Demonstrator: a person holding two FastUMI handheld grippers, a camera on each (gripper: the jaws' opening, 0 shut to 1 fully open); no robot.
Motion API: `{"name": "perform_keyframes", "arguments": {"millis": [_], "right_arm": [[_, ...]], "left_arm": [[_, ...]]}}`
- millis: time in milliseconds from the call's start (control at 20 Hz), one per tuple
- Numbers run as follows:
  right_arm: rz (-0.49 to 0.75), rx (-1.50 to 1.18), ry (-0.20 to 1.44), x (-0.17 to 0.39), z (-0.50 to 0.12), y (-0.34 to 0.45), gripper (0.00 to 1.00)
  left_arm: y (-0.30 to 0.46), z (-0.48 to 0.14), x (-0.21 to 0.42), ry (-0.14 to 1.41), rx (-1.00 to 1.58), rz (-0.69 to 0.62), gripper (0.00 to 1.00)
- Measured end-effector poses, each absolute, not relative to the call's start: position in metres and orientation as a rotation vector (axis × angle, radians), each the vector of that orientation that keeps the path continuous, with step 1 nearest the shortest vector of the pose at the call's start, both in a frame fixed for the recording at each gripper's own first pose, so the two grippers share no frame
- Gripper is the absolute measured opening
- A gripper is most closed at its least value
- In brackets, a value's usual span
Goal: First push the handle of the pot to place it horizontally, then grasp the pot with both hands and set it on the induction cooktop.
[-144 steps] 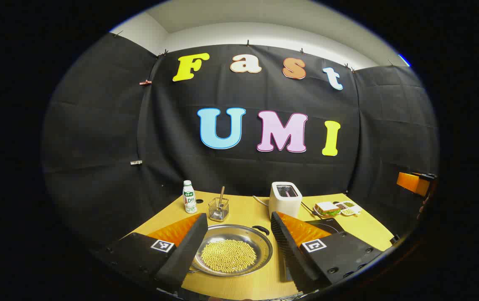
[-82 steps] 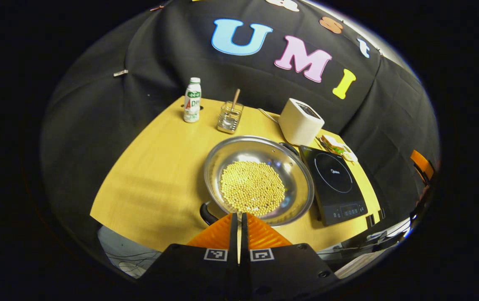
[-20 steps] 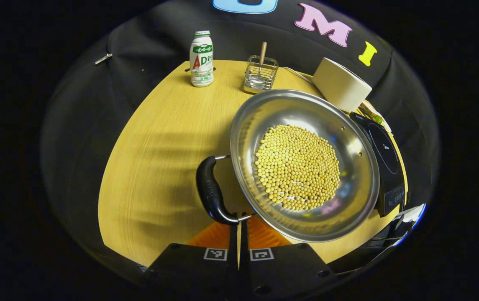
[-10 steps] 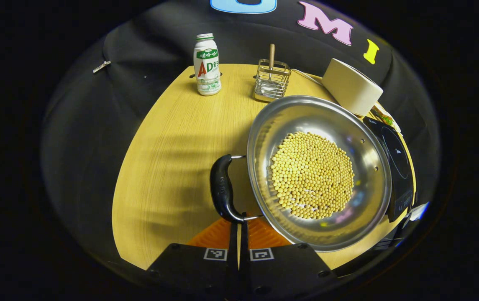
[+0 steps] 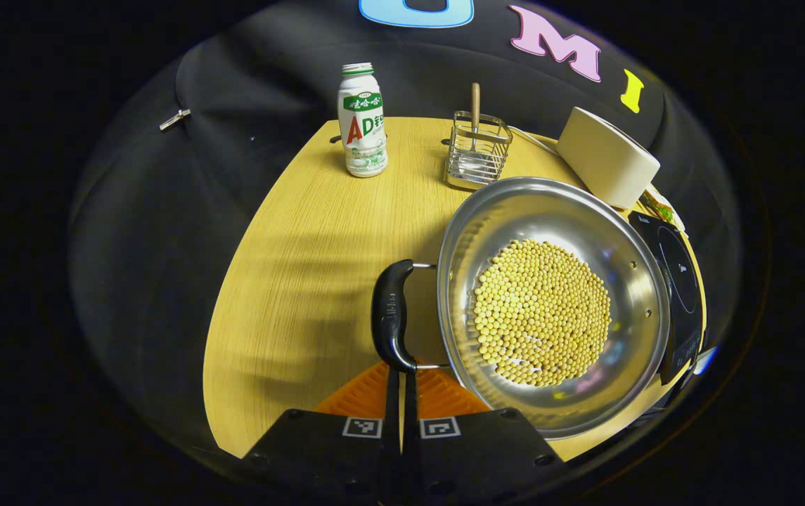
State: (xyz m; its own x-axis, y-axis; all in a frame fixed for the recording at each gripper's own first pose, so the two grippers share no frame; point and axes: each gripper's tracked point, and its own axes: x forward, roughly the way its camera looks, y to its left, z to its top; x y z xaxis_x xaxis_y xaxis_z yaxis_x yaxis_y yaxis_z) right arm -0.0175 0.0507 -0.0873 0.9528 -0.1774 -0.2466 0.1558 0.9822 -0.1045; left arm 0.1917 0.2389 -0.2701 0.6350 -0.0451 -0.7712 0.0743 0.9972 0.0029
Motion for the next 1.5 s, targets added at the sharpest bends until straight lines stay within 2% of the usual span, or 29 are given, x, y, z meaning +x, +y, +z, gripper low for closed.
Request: {"name": "perform_keyframes", "arguments": {"millis": [450,500,550,800,850,1250,1500], "right_arm": [[-0.094,-0.049,0.299,0.005,-0.103,0.078,0.99],[-0.079,-0.039,0.308,0.01,-0.106,0.085,0.99],[-0.063,-0.034,0.316,0.016,-0.109,0.092,0.98],[0.049,0.008,0.423,0.048,-0.133,0.146,0.99],[0.066,0.008,0.431,0.056,-0.136,0.156,0.99],[0.188,-0.015,0.552,0.103,-0.184,0.231,0.99],[0.194,0.024,0.674,0.123,-0.232,0.258,0.99]], "left_arm": [[0.261,-0.23,0.164,0.779,0.028,0.0,0.06],[0.265,-0.223,0.162,0.762,0.041,0.007,0.08],[0.266,-0.215,0.161,0.744,0.051,0.003,0.17],[0.255,-0.185,0.161,0.658,0.042,-0.066,0.99],[0.252,-0.179,0.163,0.642,0.025,-0.075,0.94],[0.246,-0.159,0.19,0.58,0.014,-0.129,0.95],[0.24,-0.17,0.211,0.589,0.009,-0.174,0.96]]}}
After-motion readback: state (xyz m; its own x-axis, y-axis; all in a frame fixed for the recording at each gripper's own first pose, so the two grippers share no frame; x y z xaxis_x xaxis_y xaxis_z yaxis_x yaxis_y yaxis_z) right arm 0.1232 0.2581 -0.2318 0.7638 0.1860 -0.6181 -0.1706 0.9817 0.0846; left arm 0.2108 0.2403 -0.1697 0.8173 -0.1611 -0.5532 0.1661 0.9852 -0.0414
